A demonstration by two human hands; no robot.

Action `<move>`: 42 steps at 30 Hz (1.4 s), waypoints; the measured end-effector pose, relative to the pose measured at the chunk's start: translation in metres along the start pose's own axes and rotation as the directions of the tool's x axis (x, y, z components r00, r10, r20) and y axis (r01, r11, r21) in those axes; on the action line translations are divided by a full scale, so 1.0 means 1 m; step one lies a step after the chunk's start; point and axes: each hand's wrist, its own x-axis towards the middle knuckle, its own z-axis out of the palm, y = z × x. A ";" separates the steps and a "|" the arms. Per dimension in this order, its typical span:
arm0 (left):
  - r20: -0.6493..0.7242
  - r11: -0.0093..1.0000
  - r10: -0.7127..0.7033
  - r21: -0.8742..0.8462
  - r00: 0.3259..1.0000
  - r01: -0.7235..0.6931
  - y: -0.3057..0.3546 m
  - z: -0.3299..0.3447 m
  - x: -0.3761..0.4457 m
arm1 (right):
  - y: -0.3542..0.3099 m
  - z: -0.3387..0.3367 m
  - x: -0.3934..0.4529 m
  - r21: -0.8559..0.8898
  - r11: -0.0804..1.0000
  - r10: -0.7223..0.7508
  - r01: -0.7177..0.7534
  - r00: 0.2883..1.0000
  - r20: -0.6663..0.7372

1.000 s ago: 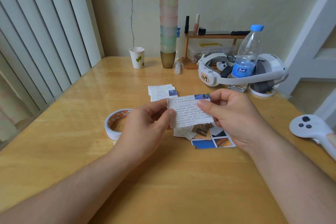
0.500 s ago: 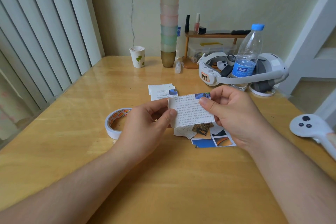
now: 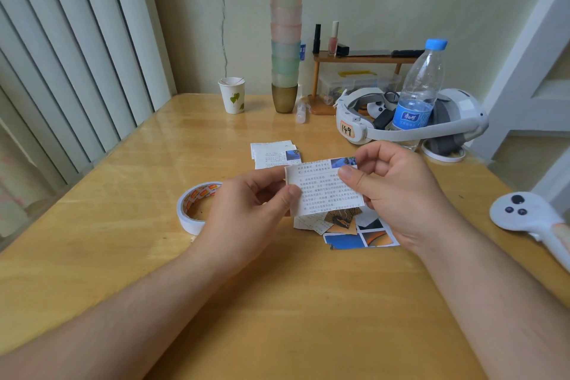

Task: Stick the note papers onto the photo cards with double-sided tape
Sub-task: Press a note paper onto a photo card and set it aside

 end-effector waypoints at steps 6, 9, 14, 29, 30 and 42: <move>0.010 0.996 -0.027 -0.087 1.000 0.028 -0.002 0.001 0.002 | 0.000 0.001 0.001 -0.002 1.000 0.003 -0.003 1.000 -0.003; 0.011 0.993 -0.035 -0.112 0.999 0.036 -0.003 0.002 0.002 | 0.001 0.000 0.000 0.000 1.000 -0.004 0.004 1.000 -0.010; 0.014 0.993 -0.031 -0.115 0.999 0.032 -0.002 0.001 0.001 | -0.001 0.001 0.000 0.007 1.000 -0.005 0.006 1.000 -0.019; 0.016 0.983 -0.055 -0.173 0.998 0.057 -0.001 0.002 0.003 | 0.002 -0.001 0.002 0.034 0.998 0.053 -0.054 0.999 0.010; 0.019 0.982 -0.058 -0.179 0.998 0.060 -0.002 0.002 0.003 | 0.002 -0.001 0.002 0.039 0.998 0.053 -0.054 0.999 0.010; 0.017 0.980 -0.041 -0.195 0.999 0.044 -0.001 0.002 0.003 | 0.000 0.009 -0.004 0.156 0.958 0.205 -0.240 0.956 0.211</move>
